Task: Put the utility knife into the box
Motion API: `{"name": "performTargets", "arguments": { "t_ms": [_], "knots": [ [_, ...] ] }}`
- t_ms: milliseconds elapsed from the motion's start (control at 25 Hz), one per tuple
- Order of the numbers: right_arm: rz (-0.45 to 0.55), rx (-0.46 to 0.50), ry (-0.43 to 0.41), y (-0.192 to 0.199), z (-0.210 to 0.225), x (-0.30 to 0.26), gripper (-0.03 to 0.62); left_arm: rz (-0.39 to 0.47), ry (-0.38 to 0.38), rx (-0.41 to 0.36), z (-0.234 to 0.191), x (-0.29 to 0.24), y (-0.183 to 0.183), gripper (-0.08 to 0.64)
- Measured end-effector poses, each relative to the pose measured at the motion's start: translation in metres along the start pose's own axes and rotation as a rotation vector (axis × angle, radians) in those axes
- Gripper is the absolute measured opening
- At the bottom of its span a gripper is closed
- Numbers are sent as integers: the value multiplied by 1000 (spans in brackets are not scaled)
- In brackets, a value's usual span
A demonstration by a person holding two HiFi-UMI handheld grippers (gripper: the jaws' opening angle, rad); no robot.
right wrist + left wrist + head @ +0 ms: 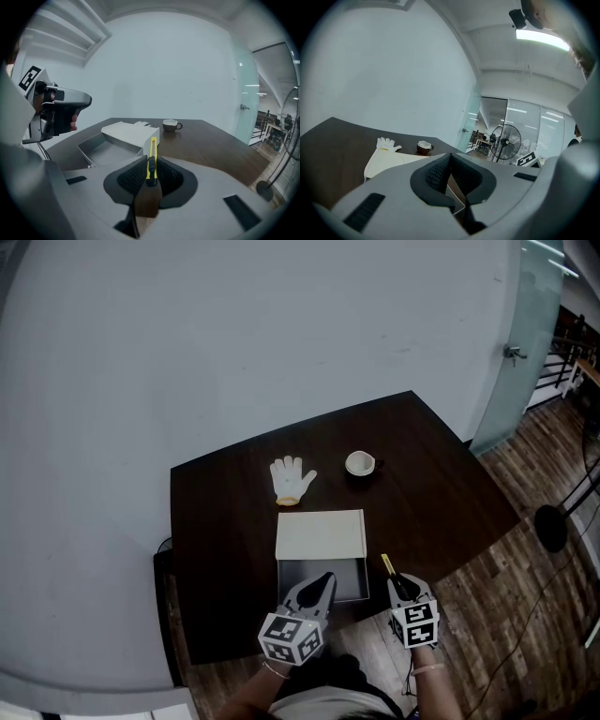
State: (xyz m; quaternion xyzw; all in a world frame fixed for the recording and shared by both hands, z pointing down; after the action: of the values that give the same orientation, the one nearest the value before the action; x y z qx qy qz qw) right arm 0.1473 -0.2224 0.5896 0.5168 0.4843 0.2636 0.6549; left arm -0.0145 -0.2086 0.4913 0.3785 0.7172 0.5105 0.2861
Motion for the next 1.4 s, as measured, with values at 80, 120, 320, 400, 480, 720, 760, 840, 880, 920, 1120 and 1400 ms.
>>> {"name": "performTargets", "arguments": {
  "t_ms": [80,120,320,400,480,720,760,840,880,920,1120,1400],
  "knots": [
    [1,8,-8,-3,-5,1,68,3,-1,1,-2,4,-2,18],
    [2,12,-12,-4,-8,1,68,4,-3,2,-3,6,-3,18],
    [7,31,-43,-11,-22,-1,68,17,-17,3,-9,15,-9,18],
    [8,41,-59,-13,-27,-4,69,23,-26,3,-13,19,-11,18],
    [8,53,-76,-15,-33,-7,69,29,-35,5,-17,23,-13,18],
    [4,78,-132,-21,-55,-18,69,49,-65,11,-29,34,-18,18],
    [3,82,-143,-22,-58,-21,69,53,-69,12,-32,35,-19,18],
    [1,94,-163,-24,-65,-24,69,60,-79,15,-35,39,-21,18],
    [0,101,-173,-25,-68,-26,69,62,-84,16,-36,40,-21,18],
    [-1,107,-182,-26,-71,-28,68,63,-90,18,-38,42,-21,18],
    [-7,123,-225,-29,-87,-39,69,73,-109,29,-48,51,-23,18],
    [-22,160,-286,-33,-109,-52,67,79,-138,23,-60,64,-26,18]
  ]
}}
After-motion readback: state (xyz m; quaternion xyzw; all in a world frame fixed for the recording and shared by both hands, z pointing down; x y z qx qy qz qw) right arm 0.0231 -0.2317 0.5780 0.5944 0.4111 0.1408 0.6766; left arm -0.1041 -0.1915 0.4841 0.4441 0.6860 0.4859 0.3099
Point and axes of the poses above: the fingertips, and each gripper's own axes: x backward along the fingers, z to its right, y out of its underside, the point moved 2 cm from there along x, backward along the fingers, and after that the axes turned 9 degrees about z, right-handed, at the moved point
